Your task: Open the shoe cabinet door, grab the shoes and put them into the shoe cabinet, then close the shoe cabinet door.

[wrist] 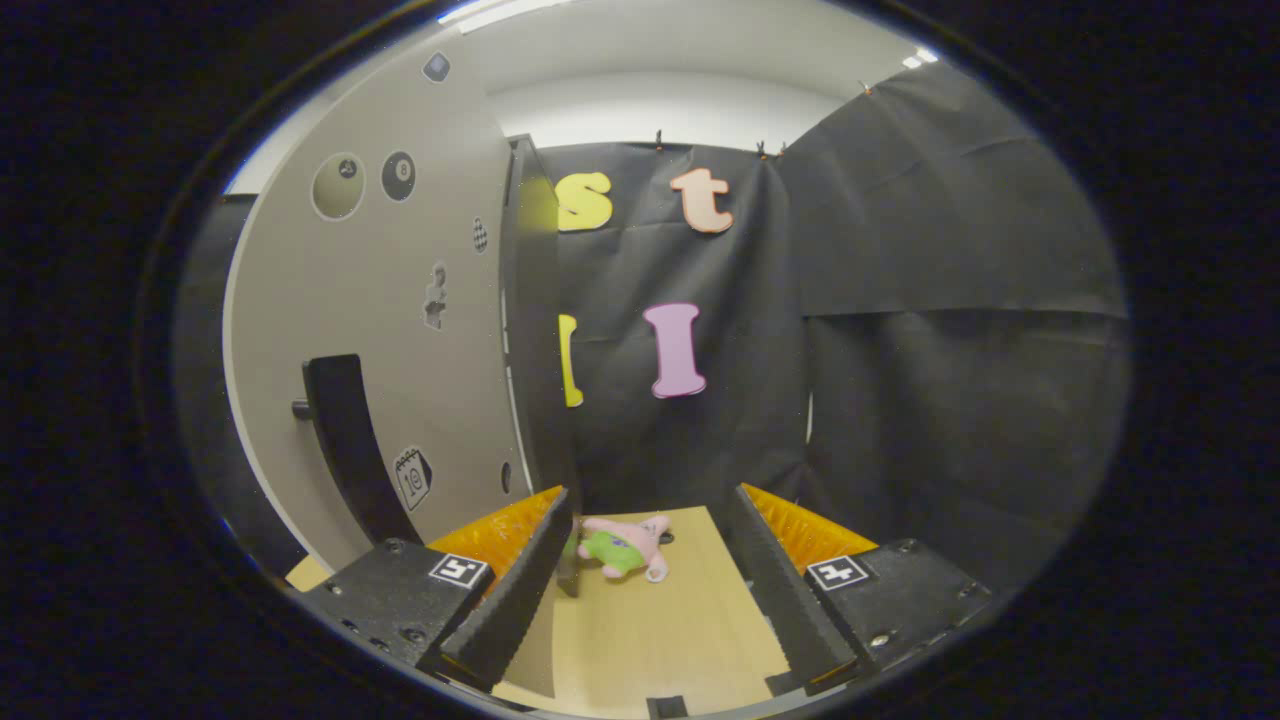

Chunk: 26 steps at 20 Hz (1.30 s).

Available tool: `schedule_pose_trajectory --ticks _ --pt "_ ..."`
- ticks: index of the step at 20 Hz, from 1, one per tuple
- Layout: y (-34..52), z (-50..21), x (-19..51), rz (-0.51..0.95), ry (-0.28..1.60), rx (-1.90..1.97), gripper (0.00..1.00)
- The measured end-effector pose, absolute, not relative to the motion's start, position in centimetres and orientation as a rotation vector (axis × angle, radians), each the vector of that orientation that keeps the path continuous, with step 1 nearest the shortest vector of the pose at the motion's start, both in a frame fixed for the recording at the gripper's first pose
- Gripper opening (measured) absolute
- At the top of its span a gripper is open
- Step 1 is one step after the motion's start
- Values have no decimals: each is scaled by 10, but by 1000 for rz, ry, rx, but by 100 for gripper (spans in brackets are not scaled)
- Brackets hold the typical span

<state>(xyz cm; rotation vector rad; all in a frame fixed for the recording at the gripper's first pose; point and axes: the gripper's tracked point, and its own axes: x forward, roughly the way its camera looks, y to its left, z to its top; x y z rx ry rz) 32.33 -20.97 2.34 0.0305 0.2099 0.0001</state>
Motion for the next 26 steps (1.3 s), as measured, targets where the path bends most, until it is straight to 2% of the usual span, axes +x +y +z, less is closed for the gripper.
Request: schedule_pose_trajectory --ticks 3,4,5,14,21,26 --pt "-172 19 332 120 216 74 100" --pt "-169 22 334 132 215 90 94" --pt "-166 18 329 141 222 82 92" --pt "-150 36 317 23 146 -93 88" --pt "-80 18 317 122 178 -20 88" --pt "-34 19 314 83 158 -97 88"
